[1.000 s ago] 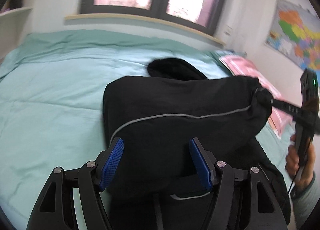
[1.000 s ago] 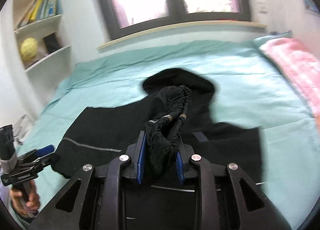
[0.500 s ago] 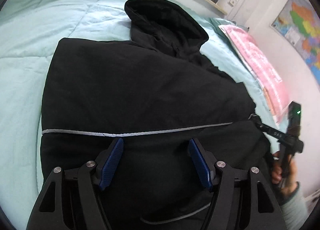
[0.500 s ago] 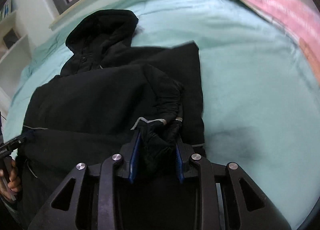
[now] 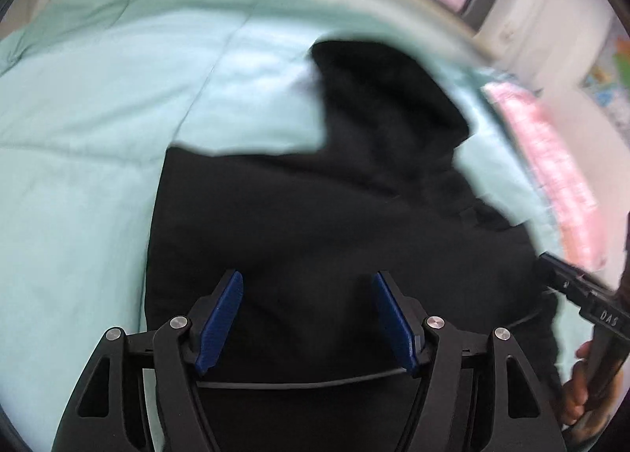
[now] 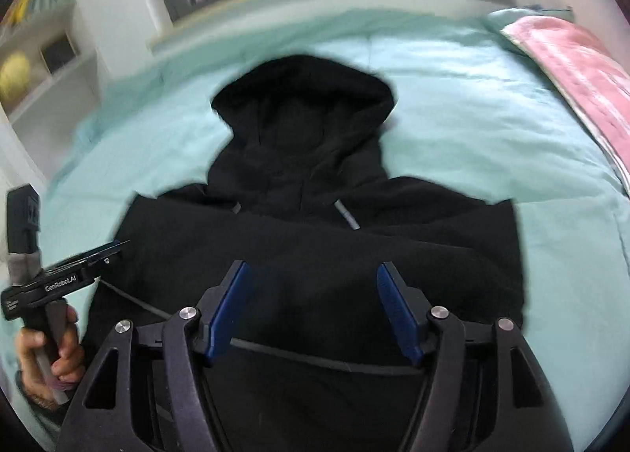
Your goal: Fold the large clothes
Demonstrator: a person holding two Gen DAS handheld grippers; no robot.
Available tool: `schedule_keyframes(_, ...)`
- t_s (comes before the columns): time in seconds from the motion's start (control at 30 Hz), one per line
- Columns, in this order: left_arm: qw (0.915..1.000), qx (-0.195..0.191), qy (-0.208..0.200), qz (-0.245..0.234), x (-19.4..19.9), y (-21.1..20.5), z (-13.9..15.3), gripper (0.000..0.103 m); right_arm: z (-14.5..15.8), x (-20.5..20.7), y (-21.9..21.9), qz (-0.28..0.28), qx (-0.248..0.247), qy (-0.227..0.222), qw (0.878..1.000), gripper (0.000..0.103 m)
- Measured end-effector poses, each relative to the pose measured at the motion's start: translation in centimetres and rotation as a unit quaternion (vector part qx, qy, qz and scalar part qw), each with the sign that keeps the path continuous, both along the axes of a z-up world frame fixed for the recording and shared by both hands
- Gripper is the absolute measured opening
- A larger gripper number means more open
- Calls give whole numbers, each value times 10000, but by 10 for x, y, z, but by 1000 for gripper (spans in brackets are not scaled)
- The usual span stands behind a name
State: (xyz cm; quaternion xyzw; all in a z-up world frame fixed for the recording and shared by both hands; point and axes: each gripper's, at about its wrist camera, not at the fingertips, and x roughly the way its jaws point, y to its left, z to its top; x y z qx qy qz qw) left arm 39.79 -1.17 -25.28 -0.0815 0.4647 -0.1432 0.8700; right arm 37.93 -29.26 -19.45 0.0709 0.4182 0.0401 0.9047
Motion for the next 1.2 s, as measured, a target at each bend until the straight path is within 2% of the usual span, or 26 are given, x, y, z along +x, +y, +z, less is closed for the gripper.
schedule_keyframes(0.03,9999,153,70,22,4,1,-10,70,-14,11,5,-67,-93,204,9997,70)
schedule_keyframes(0.07,9999,126,117,2,6,5,-18,70,-33,23,5,-191,-187,540,9982,70)
schedule_keyframes(0.13,9993,-321,200,5,6,18,-23,70,-65,35,1,-234,-95,884,9958,70)
schedule_keyframes(0.17,9985,-467,275,18,9,22,-23,70,-70,35,-1,-216,-78,807,9965,69)
schedule_keyframes(0.23,9980,-552,323,-6,10,25,-21,70,-69,34,3,-201,-174,797,9965,69)
schedule_keyframes(0.3,9989,-420,186,-23,1,23,-14,70,-66,32,4,-145,-209,836,9962,69)
schedule_keyframes(0.37,9992,-408,6,-19,-18,25,-1,70,-57,24,0,-64,18,797,9968,69)
schedule_keyframes(0.47,9965,-799,-200,-171,-50,37,20,70,-27,-16,-21,82,419,434,9981,70)
schedule_keyframes(0.53,9949,-920,-311,-277,-71,38,32,70,-2,-48,-23,129,135,59,9998,71)
schedule_keyframes(0.63,9967,-541,-480,-361,-95,32,40,70,10,-77,-22,-36,-741,-133,9972,72)
schedule_keyframes(0.67,9970,-467,-451,-413,-99,28,38,70,10,-82,-25,-55,-831,-99,9965,72)
schedule_keyframes(0.73,9983,-287,-316,-391,-99,25,28,70,2,-91,-39,-78,-713,55,9974,72)
schedule_keyframes(0.8,9994,272,36,-195,-86,22,-1,70,-15,-87,-52,-180,-677,208,9973,72)
schedule_keyframes(0.83,9992,317,132,-208,-81,24,-15,71,-29,-83,-56,-211,-662,345,9970,72)
schedule_keyframes(0.87,9996,157,114,-209,-80,29,-22,72,-45,-78,-62,-230,-600,521,9966,72)
schedule_keyframes(0.93,9998,-22,59,-189,-80,35,-21,72,-67,-72,-72,-240,-389,688,9966,80)
schedule_keyframes(0.97,9998,-50,11,-192,-82,36,-20,72,-72,-71,-76,-235,-258,657,9972,81)
schedule_keyframes(1.07,9995,-6,-194,-231,-92,36,-20,72,-73,-77,-85,-222,-11,482,9986,82)
schedule_keyframes(1.2,9998,33,-61,-159,-88,33,-18,72,-72,-78,-81,-292,-136,445,9985,82)
